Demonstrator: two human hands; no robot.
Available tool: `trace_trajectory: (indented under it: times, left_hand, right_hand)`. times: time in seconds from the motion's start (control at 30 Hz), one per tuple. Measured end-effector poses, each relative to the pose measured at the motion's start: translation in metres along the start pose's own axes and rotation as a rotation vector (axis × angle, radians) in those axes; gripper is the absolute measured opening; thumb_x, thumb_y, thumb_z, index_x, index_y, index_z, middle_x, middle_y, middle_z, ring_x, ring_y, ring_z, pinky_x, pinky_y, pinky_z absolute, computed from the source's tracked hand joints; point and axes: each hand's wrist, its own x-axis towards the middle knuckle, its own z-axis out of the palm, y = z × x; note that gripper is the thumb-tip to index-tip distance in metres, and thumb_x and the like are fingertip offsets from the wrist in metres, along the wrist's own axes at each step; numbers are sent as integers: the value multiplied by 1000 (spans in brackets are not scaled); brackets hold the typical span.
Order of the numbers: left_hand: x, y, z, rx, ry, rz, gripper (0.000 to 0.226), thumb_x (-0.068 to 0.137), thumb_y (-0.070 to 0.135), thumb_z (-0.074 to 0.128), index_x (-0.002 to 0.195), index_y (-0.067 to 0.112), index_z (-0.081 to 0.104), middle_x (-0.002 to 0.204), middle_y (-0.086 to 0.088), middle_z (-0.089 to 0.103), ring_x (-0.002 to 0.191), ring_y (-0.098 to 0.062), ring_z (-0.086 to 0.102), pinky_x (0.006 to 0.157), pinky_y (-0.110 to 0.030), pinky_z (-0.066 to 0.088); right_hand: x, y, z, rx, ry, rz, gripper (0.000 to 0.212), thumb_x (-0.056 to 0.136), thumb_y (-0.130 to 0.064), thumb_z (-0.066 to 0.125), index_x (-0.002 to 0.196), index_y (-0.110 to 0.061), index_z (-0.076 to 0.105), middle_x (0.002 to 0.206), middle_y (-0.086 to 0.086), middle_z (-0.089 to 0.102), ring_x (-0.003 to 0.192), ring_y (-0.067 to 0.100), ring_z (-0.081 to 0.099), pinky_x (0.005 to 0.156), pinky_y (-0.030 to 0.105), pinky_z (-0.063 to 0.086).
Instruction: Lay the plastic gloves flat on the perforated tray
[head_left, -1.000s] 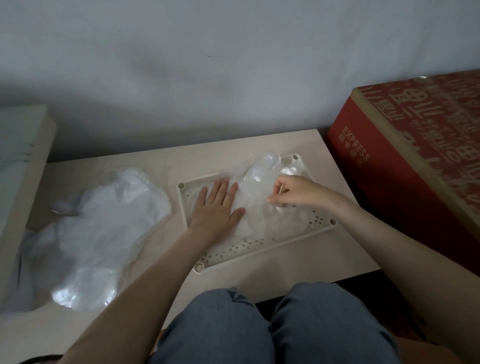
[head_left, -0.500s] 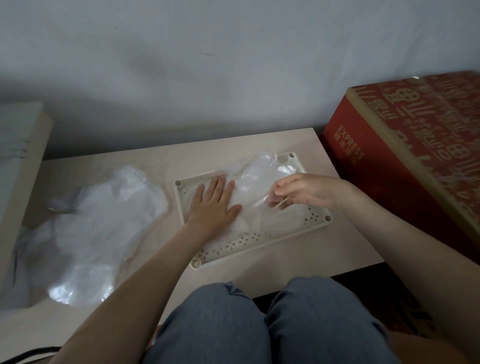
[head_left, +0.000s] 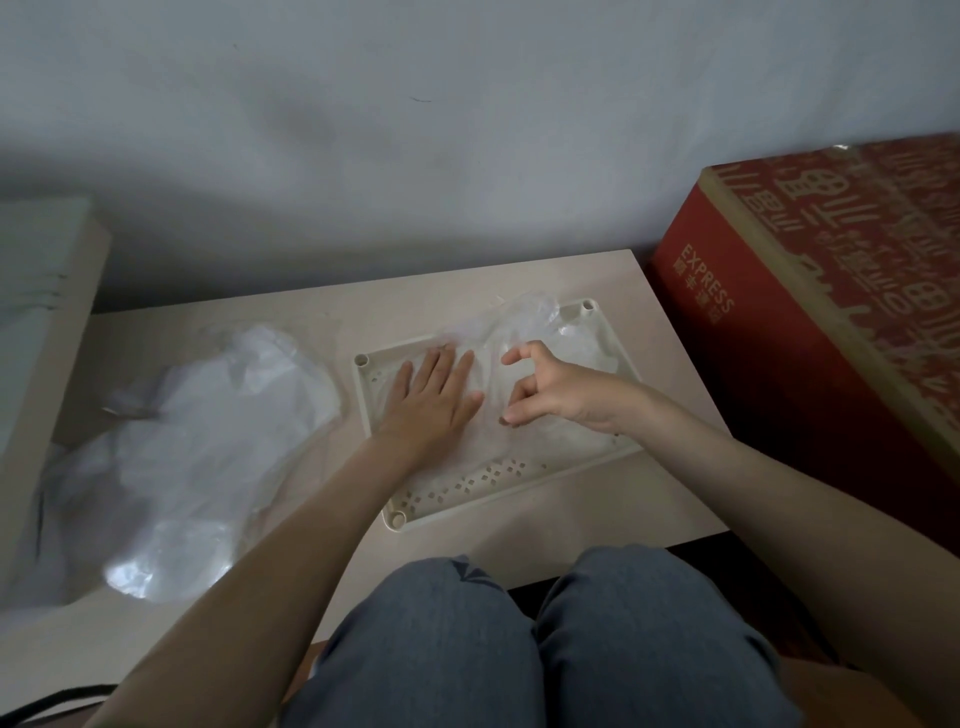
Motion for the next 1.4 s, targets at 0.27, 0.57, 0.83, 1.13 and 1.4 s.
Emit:
trace_trajectory:
  times: [0.27, 0.57, 0.83, 1.13, 1.4]
  left_hand:
    - [1, 1, -1, -62, -7, 23, 58, 103, 38, 17, 153, 23, -10, 160, -3, -18, 146, -17, -19, 117, -40, -13]
    - [-2, 3, 0, 50, 14, -4, 65, 101, 48, 19, 153, 20, -7, 160, -5, -16, 147, -20, -17, 118, -44, -11]
    - [-10, 12, -17, 215, 325, 40, 55, 98, 47, 34, 143, 16, 39, 159, -13, 17, 147, -28, 11, 115, -54, -7]
    - [-11, -6, -5, 177, 119, 167, 62, 99, 50, 12, 152, 20, 21, 161, -6, 10, 149, -19, 3, 119, -41, -7]
    - [-6, -7, -2, 174, -26, 125, 61, 102, 49, 14, 153, 25, -9, 160, -3, -14, 147, -17, -15, 117, -39, -12]
  right_hand:
    - [-2, -4, -2, 208, -36, 53, 33, 91, -25, 63, 117, -10, 49, 107, 8, 61, 92, 18, 66, 89, 34, 52]
    - [5, -9, 11, 286, 192, 98, 63, 86, -24, 71, 131, -13, 28, 92, 15, 61, 72, 21, 63, 67, 32, 55]
    - [10, -2, 12, 124, 200, 92, 70, 84, 3, 63, 142, -13, 28, 91, 11, 65, 65, 15, 53, 54, 24, 42]
    - [12, -2, 9, 136, 203, 73, 51, 86, 6, 56, 131, -10, 41, 88, 10, 67, 49, 8, 47, 49, 20, 38]
    - [5, 3, -4, 40, 172, 30, 26, 91, 0, 57, 115, -7, 50, 77, 10, 65, 54, 11, 49, 52, 23, 42]
